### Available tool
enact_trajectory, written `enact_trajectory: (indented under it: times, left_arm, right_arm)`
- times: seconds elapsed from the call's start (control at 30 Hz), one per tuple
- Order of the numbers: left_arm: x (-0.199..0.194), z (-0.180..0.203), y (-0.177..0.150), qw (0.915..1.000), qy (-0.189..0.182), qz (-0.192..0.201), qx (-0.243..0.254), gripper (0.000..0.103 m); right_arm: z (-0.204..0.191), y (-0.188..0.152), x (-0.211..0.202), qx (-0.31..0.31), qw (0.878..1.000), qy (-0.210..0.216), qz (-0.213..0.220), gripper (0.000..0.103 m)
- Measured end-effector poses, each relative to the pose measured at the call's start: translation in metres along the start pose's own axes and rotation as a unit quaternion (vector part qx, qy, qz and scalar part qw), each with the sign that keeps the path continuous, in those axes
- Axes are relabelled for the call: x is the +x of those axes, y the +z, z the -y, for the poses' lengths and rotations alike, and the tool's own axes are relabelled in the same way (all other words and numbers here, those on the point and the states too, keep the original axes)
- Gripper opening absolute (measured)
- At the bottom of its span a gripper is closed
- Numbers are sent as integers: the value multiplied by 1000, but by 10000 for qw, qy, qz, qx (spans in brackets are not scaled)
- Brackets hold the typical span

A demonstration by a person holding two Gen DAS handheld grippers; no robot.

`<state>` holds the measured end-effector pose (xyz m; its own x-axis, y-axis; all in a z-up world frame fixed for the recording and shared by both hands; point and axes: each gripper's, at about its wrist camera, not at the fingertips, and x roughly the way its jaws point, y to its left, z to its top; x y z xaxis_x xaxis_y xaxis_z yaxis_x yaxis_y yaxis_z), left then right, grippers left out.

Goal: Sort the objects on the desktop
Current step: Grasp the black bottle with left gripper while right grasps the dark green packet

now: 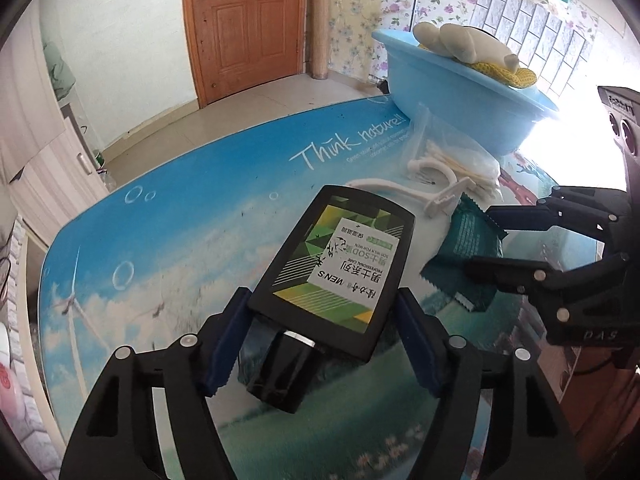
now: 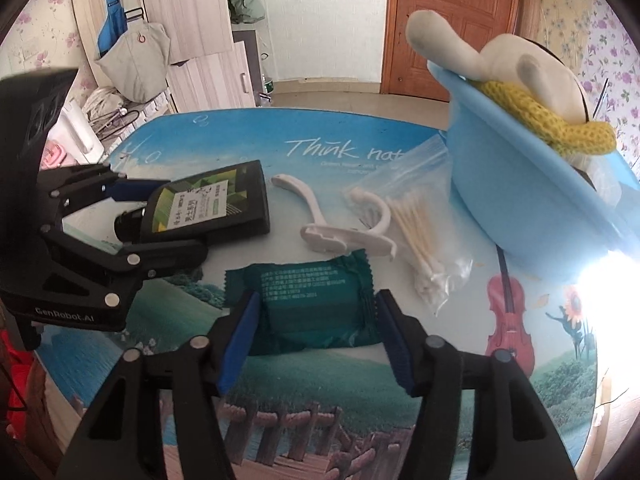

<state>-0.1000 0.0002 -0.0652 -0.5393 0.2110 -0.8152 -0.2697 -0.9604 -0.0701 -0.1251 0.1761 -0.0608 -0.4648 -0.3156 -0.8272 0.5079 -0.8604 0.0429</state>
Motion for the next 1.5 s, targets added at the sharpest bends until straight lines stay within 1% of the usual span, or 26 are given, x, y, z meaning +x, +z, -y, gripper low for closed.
enact_trajectory:
  times: [0.1,0.27,0.53,0.67,0.87,0.97,1.03,1.17,1.3,1.5]
  left_arm:
    - [-8,4,-11,10000,-6,11,-59,68]
    - [-21,7,-27,9997,-72,32,-244,68]
    - [-32,12,-46,9985,181,4,-520,68]
    - [-35,13,-51,9970,267,12,-723,68]
    - [-38,16,-53,9938,394,-102,-1036,68]
    - [-39,19,-55,9936,436,-124,-1031,68]
    - [-39,21,-56,9938,440,-125,-1014,68]
    - [-40,24,-58,9942,370,-143,-998,68]
    - [-42,24,-58,9942,269,-127,-1029,68]
    - [-42,30,-60,9953,220,-168,-927,68]
  right_arm:
    - [0,-4,-4,-9,10000,20,-10,48]
    - [3,-11,-11,187,9998,-31,-12,46]
    - [12,-25,-24,391,9992,-67,64,46]
    - [20,-34,-32,493,9986,-139,135,46]
    - [34,-43,-39,711,9970,-273,141,46]
    - [37,-45,-39,764,9966,-293,77,47]
    - [40,-47,-39,832,9963,-216,23,49]
    - [40,-50,-41,814,9966,-127,14,51]
    - [39,-50,-42,824,9965,-112,-31,53]
    - [38,-53,-41,854,9962,-115,-140,53]
